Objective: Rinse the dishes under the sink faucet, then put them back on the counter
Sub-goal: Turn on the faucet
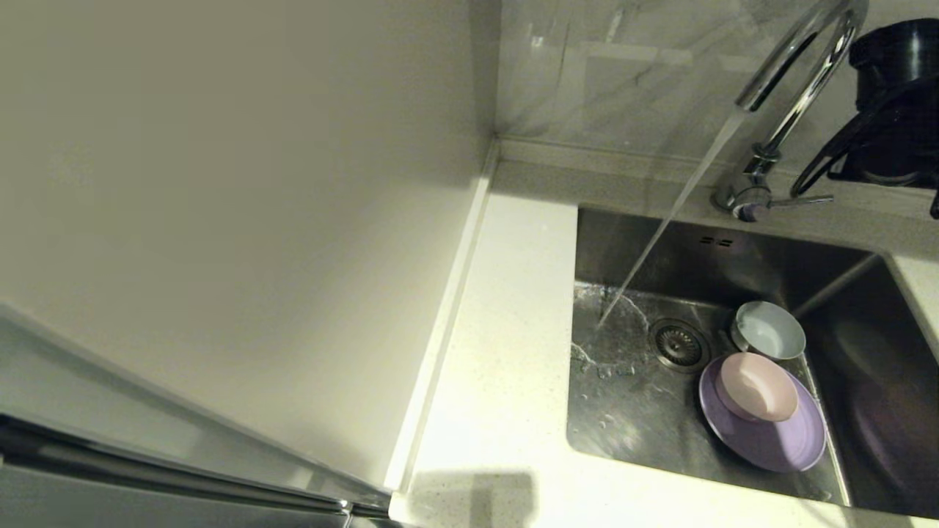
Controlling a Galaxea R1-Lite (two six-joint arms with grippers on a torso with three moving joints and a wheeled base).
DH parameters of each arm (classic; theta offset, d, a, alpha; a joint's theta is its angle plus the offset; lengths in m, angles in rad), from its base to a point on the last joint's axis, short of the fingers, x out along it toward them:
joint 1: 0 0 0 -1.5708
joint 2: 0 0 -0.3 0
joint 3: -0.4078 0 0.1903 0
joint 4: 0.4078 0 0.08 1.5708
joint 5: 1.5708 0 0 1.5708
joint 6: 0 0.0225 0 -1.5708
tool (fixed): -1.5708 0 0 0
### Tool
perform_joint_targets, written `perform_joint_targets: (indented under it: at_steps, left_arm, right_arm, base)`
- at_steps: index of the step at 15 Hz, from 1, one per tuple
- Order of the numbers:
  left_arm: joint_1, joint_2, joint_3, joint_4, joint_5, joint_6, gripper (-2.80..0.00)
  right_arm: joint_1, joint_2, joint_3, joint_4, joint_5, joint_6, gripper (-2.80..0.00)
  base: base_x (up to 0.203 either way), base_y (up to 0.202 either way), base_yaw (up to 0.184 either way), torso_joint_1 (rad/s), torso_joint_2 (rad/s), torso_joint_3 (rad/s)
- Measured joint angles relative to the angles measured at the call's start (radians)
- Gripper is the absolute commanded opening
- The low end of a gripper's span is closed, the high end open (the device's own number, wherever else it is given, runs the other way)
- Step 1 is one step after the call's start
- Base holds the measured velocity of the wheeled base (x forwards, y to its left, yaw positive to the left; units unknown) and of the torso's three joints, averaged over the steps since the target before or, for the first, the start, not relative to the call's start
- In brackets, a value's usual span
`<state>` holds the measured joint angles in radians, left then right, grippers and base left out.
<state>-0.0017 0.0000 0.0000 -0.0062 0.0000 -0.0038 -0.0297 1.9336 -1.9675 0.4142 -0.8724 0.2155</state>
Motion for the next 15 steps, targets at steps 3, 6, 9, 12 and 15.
perform_joint_targets:
  at_steps: [3,6,9,12,15]
  left_arm:
    - [0.000,0.000,0.000,0.000,0.000,0.000,-2.80]
    - [0.000,0.000,0.000,0.000,0.000,0.000,-2.80]
    - [0.000,0.000,0.000,0.000,0.000,0.000,-2.80]
    - [0.000,0.000,0.000,-0.001,0.000,0.000,-2.80]
    - [0.000,0.000,0.000,-0.001,0.000,0.000,-2.80]
  right_arm:
    - [-0.050,-0.126,0.064,0.026,0.031,-0.007,-2.80]
    - [-0.117,-0.312,0.210,0.030,0.095,-0.038,-2.80]
    - [-0.166,-0.549,0.432,0.032,0.159,-0.084,-2.80]
    - [-0.184,-0.789,0.653,0.035,0.221,-0.140,-2.80]
    - [-0.170,-1.035,0.832,0.060,0.278,-0.190,-2.80]
  base:
    - [0.000,0.000,0.000,0.000,0.00,0.000]
    - [0.000,0.000,0.000,0.000,0.00,0.000]
    - [0.000,0.000,0.000,0.000,0.00,0.000]
    - [0.000,0.000,0.000,0.000,0.00,0.000]
    - [0.000,0.000,0.000,0.000,0.00,0.000]
